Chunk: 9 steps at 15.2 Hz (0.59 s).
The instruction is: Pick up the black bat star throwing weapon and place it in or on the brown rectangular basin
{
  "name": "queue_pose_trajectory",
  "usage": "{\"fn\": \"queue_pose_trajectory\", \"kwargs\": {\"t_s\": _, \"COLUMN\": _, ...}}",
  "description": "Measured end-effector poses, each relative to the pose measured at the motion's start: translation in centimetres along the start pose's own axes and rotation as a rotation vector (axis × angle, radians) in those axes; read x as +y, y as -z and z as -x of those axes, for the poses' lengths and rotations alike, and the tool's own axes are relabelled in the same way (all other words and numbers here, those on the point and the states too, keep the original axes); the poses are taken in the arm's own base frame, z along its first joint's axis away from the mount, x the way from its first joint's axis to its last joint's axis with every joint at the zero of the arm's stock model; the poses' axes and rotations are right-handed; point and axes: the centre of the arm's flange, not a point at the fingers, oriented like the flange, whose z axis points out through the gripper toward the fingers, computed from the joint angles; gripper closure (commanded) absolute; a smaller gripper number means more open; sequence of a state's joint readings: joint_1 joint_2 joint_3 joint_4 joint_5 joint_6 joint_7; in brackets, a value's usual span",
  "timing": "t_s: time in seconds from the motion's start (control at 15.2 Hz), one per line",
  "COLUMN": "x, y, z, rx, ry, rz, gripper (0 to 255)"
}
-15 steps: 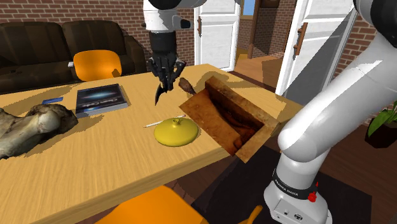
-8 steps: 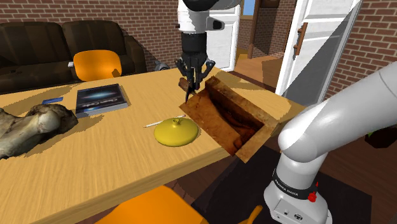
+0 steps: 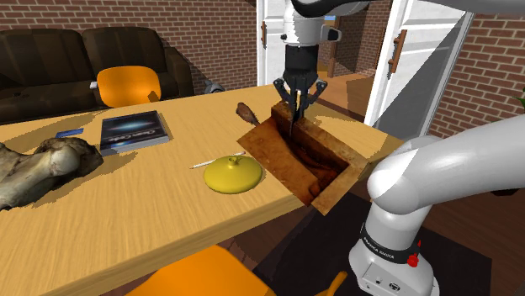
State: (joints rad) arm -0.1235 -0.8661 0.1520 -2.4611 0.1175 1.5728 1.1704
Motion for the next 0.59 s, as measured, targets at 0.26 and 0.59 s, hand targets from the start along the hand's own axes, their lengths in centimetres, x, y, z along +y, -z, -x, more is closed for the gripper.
{"fn": "queue_pose_trajectory", "kwargs": {"t_s": 0.26, "x": 0.2, "y": -2.7, "z": -0.7, "rx": -0.014, "ry": -0.005, "rz": 0.023, "gripper": 255}}
{"fn": "queue_pose_trajectory", "kwargs": {"t_s": 0.59, "x": 0.1, "y": -5.8, "z": -1.0, "rx": -0.019, "ry": -0.007, "rz": 0.034, "gripper": 255}}
